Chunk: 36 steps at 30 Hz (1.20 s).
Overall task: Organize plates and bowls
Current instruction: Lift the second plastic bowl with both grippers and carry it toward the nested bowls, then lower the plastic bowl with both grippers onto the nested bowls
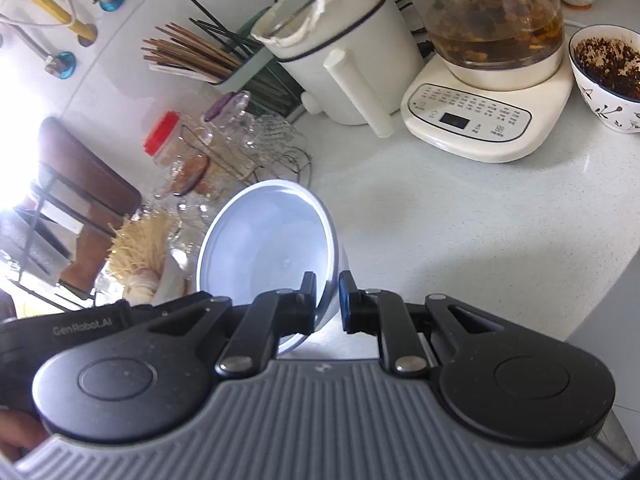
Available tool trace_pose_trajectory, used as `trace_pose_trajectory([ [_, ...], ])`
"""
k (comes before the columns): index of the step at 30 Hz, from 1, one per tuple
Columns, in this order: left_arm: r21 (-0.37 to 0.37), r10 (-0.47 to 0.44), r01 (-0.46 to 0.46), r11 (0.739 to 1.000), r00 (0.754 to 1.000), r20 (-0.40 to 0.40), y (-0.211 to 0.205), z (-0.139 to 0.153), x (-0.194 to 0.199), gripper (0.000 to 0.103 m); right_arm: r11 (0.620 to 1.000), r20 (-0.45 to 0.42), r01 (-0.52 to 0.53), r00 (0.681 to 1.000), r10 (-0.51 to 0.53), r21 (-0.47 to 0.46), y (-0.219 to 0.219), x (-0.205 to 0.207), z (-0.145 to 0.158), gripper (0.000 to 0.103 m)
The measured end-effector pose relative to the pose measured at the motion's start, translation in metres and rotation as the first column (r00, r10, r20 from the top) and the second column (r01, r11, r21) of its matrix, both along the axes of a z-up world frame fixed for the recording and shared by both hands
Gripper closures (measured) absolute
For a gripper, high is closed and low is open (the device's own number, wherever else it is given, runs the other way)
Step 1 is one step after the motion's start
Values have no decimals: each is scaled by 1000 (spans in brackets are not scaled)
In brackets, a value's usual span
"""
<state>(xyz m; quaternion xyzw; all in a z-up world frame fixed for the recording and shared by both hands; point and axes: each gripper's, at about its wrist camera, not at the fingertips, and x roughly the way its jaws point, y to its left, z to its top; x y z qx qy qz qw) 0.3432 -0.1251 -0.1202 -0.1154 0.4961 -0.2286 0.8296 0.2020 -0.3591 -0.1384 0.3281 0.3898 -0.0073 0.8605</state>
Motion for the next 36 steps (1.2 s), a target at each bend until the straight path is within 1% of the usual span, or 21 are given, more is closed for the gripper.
trace_pose_trajectory([
  [4,-5,14,-14,1000,1000,10,8,7,-7,94,1000,12,-16,1000,16,-9,6,-2,8,89],
  [9,-34,40,-40,999,999,1,23,13,-13,94,999,20,-42,999,42,2,12,-3,14,89],
  [11,-42,47,-47,998,999,8,28,15,-15,94,998,23,-59,998,59,-7,15,-3,16,89],
  [13,-42,59,-59,997,998,9,30,16,-16,94,997,23,-75,997,76,-10,17,-3,16,89],
  [15,-34,64,-63,997,998,27,34,19,-21,94,996,30,-87,996,87,-3,21,-4,14,88],
  [17,-25,80,-79,997,996,37,40,19,-26,94,994,30,-104,994,104,17,25,-3,10,88],
  [19,-33,105,-104,994,994,23,48,17,-29,94,992,28,-119,993,118,30,29,-2,7,88],
  [24,-46,148,-147,988,989,13,66,11,-35,94,986,26,-167,986,166,17,42,1,6,88],
  [28,-41,173,-173,984,985,7,76,7,-42,94,980,36,-197,980,197,4,50,4,7,88],
  [30,-36,182,-181,983,983,9,81,2,-45,93,974,29,-227,973,228,-13,56,8,4,88],
  [32,-39,203,-203,978,979,-13,86,-4,-45,93,968,6,-250,968,250,-18,61,12,-1,88],
  [36,-46,232,-234,971,972,-38,97,-17,-48,94,960,-11,-277,961,276,-38,70,14,-2,88],
])
